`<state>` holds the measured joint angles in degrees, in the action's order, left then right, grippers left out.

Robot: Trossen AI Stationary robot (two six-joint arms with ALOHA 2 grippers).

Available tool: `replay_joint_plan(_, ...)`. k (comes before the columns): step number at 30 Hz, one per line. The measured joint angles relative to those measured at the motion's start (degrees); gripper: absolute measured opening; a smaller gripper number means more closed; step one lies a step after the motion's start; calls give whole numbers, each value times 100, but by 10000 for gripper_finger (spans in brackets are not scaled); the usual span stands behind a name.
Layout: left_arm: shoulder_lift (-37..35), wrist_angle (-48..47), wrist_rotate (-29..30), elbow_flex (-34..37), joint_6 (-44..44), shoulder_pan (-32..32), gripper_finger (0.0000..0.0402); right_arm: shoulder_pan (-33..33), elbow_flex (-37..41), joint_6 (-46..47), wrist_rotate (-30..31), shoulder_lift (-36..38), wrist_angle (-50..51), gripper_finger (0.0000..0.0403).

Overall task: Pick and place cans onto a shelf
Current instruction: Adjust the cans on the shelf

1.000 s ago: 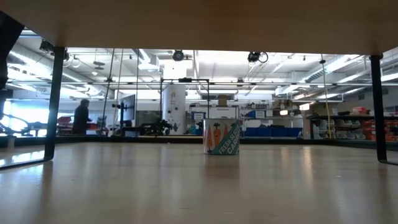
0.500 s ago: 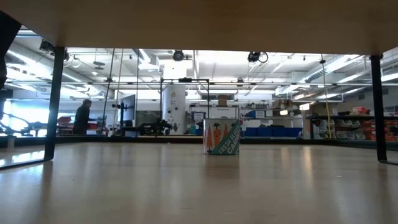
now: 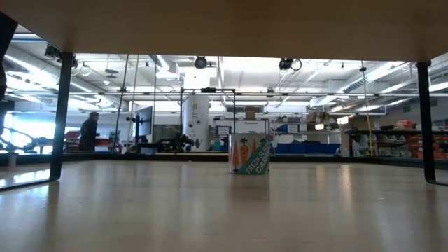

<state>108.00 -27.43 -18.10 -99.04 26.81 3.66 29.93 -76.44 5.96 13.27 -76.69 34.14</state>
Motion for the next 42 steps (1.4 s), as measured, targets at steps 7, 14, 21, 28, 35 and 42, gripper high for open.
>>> replay_joint_plan(7, -851, -696, 316, -2, -1482, 706, 375, 70, 7, -13, -8, -111, -1, 346)
replay_joint_plan(14, -1104, -478, 753, -8, -2862, 1854, 375, 75, 7, 120, 29, -108, -334, 346)
replay_joint_plan(21, -982, -472, 1855, 4, -3488, 2635, 375, 175, 7, 609, 9, -108, -252, 346)
replay_joint_plan(28, -974, -1073, 1934, 2, -4484, 2393, 375, 371, 7, 1147, 7, -106, -253, 346)
replay_joint_plan(35, -977, -1754, 1396, -4, -4714, 2168, 375, 509, 7, 1382, 16, -106, -283, 346)
replay_joint_plan(42, -977, -1923, 1510, -6, -4403, 2155, 375, 518, 7, 1383, 76, -104, -289, 346)
